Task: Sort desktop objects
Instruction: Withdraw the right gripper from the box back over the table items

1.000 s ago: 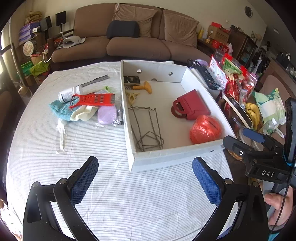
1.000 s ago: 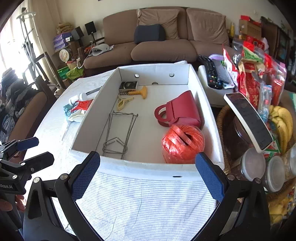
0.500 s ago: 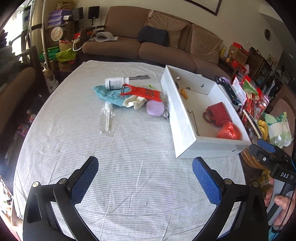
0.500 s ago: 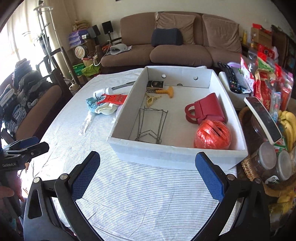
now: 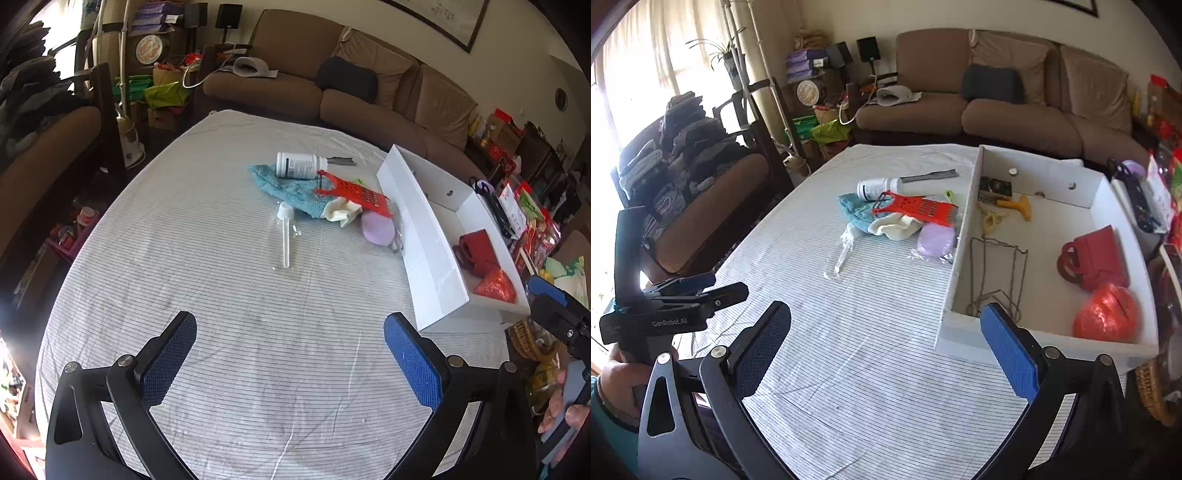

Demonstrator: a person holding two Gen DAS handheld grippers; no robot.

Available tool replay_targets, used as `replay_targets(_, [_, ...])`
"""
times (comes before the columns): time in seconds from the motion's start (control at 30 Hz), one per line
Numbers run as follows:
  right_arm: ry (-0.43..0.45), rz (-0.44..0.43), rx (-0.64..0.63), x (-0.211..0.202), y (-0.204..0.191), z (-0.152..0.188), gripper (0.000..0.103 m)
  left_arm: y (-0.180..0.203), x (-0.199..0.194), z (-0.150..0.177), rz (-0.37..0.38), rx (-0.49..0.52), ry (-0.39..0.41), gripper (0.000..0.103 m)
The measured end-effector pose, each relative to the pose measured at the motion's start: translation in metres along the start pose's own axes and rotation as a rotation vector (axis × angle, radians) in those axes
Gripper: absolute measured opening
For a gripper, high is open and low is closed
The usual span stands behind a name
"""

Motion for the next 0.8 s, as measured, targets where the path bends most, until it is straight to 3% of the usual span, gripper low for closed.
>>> replay_targets(0.17, [-0.017,-0.077,0.048,0.027,-0.02,-0.015,0.103,-0.01,0.029,-0.003,0.016,-0.015,-0.003,0.103])
replay_targets(0.37, [-0.026,-0.066,0.018,0.075,-0.041,-0.035,0.102,-0.024,0.062,-0.018,0.008,-0.01,0.007,0.103])
replay_targets(0.43, [-0.029,-0.057,0.007,0.093,-0.048,-0.04,0.092,-0.033,0.071,-0.026,0.006,-0.01,0.012,0.103])
replay_targets(0.5, [-0.033,-0.044,-0.001,0.111,-0.053,-0.043,0.053,-0.043,0.084,-0.036,0.025,-0.018,0.016,0.103])
replay_targets(0.53, [-0.05,-0.034,-0.009,0.122,-0.055,-0.044,0.049,-0.05,0.091,-0.043,0.032,-0.026,0.013,0.103])
replay_targets(0.8, [-0.082,0.043,0.025,0.196,-0.037,-0.04,0.054,-0.101,0.159,-0.104,0.025,-0.059,-0.028,0.103])
Point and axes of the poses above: each gripper's, at about its wrist camera, not at the fingertips, and x roughly the way its jaws point, y to its right, z to its underside, the point moved 5 cm from there along x, roughly the way its jaws point, and after that the axes turned 14 degrees about x, right-handed, at the moved point
